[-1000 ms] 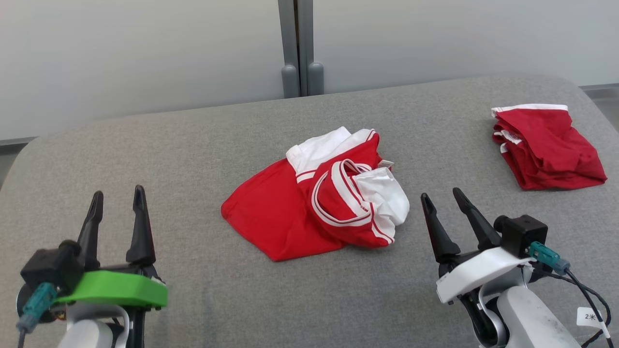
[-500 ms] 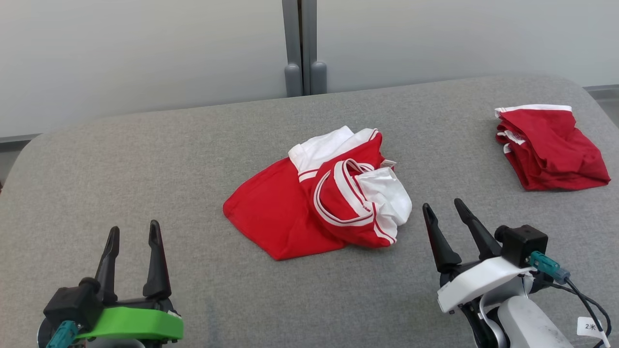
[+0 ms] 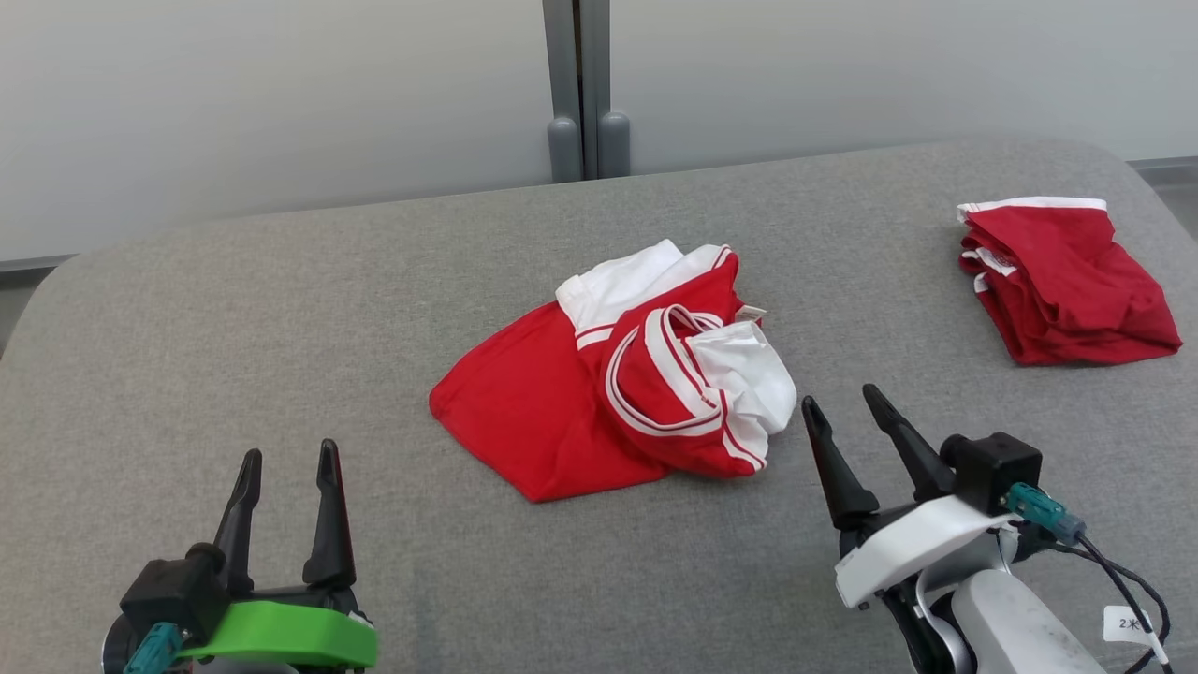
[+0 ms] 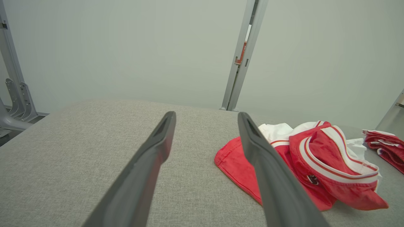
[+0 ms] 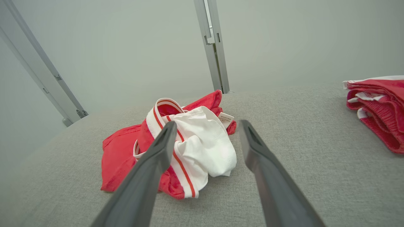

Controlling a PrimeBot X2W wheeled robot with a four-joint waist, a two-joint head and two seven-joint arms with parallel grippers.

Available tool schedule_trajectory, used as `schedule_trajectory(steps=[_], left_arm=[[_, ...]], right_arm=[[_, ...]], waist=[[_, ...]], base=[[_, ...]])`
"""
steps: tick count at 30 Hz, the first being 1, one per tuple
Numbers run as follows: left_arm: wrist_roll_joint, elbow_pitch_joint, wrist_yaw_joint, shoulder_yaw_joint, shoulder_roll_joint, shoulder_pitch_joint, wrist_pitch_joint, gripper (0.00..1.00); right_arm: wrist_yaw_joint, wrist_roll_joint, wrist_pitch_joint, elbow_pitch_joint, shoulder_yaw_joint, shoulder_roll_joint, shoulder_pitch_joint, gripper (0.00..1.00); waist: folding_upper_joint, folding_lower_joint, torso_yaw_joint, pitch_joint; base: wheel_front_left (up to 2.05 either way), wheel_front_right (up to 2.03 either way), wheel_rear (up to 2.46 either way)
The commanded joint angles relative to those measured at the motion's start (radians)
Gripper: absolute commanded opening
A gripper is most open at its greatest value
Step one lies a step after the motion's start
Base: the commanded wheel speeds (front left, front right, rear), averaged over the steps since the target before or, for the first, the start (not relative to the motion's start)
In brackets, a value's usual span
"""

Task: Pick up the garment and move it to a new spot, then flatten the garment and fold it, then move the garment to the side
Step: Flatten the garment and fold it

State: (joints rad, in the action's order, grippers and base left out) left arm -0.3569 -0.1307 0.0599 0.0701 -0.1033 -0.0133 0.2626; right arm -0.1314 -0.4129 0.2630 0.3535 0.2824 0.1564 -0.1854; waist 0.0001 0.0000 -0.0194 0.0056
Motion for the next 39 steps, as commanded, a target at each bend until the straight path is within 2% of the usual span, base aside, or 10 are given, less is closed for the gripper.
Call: schedule_trajectory(steps=[1, 4, 11, 17, 19, 20, 21, 27, 30, 39], left_arm=[[0.013, -0.003, 0.008, -0.003, 0.007, 0.012, 0.003, 1.00], [0.022, -0.013, 0.017, -0.005, 0.014, 0.017, 0.003, 1.00], [0.032, -0.034, 0.035, -0.005, 0.031, 0.037, 0.003, 1.00], [0.034, -0.047, 0.043, -0.010, 0.041, 0.057, 0.003, 1.00], [0.036, -0.049, 0.044, -0.011, 0.044, 0.063, 0.003, 1.00], [0.035, -0.050, 0.046, -0.013, 0.044, 0.065, 0.003, 1.00], [0.036, -0.051, 0.046, -0.014, 0.045, 0.066, 0.003, 1.00], [0.040, -0.065, 0.054, -0.014, 0.049, 0.066, 0.003, 1.00], [0.042, -0.064, 0.053, -0.024, 0.049, 0.052, 0.003, 1.00], [0.046, -0.065, 0.055, -0.033, 0.051, 0.030, 0.003, 1.00]], right_arm=[[0.001, 0.004, 0.002, 0.002, 0.018, 0.009, -0.017, 1.00], [0.001, 0.008, 0.002, 0.024, 0.078, 0.013, -0.035, 1.00], [0.001, -0.028, -0.091, 0.182, 0.222, 0.032, -0.128, 1.00], [0.001, -0.076, -0.093, 0.286, 0.274, 0.037, -0.204, 1.00], [0.001, -0.086, -0.085, 0.318, 0.279, 0.034, -0.225, 0.56], [0.001, -0.095, -0.080, 0.329, 0.285, 0.028, -0.234, 0.43], [0.001, -0.104, -0.075, 0.336, 0.292, 0.025, -0.238, 0.00], [0.002, -0.161, -0.048, 0.330, 0.333, 0.033, -0.255, 0.00], [0.001, -0.236, -0.042, 0.237, 0.327, 0.026, -0.242, 0.00], [0.001, -0.441, -0.122, -0.058, 0.231, 0.127, -0.236, 0.00]], waist=[[-0.0001, 0.0000, 0.004, 0.000], [-0.0001, 0.0000, 0.013, 0.001], [-0.0001, 0.0000, 0.059, 0.018], [-0.0001, 0.0000, 0.110, 0.047], [-0.0001, 0.0000, 0.125, 0.054], [-0.0001, 0.0000, 0.130, 0.056], [-0.0001, 0.0000, 0.134, 0.057], [-0.0001, 0.0000, 0.154, 0.041], [-0.0001, 0.0000, 0.154, 0.028], [-0.0001, 0.0000, 0.134, 0.013]], base=[[0.00, 0.00, 0.00], [0.00, 0.00, 0.00], [0.00, 0.00, 0.00], [0.00, 0.00, 0.00], [0.00, 0.00, 0.00], [0.00, 0.00, 0.00], [0.00, 0.00, 0.00], [0.00, 0.00, 0.00], [0.00, 0.00, 0.00], [0.00, 0.00, 0.00]])
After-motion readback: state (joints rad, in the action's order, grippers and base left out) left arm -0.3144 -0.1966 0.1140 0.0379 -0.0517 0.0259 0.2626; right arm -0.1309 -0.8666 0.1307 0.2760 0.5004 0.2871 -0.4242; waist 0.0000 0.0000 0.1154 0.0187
